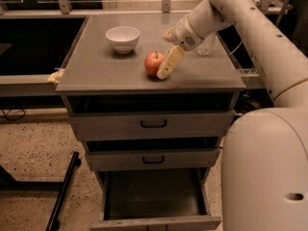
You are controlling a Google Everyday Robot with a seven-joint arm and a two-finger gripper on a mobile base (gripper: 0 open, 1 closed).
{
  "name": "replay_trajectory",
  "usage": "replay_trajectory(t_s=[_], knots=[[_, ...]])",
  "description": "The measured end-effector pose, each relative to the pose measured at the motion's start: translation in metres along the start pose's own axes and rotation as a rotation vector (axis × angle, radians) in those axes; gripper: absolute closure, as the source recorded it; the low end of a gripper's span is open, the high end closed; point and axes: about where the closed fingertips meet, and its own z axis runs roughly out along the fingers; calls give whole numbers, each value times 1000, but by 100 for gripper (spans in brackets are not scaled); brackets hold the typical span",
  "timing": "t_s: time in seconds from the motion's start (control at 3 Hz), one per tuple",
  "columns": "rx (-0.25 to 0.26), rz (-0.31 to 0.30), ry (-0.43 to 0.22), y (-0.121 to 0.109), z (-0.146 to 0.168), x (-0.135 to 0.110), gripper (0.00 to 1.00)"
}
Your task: Place apple into bottom drawer
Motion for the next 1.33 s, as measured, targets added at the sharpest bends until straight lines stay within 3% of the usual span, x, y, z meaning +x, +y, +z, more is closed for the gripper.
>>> replay_trajectory(t_s=[0.33, 1.0, 1.33], knots=[[-31, -2, 4, 2, 16, -3, 0], [-75, -15, 24, 17, 30, 4, 42], [-78, -22, 24, 31, 17, 16, 65]])
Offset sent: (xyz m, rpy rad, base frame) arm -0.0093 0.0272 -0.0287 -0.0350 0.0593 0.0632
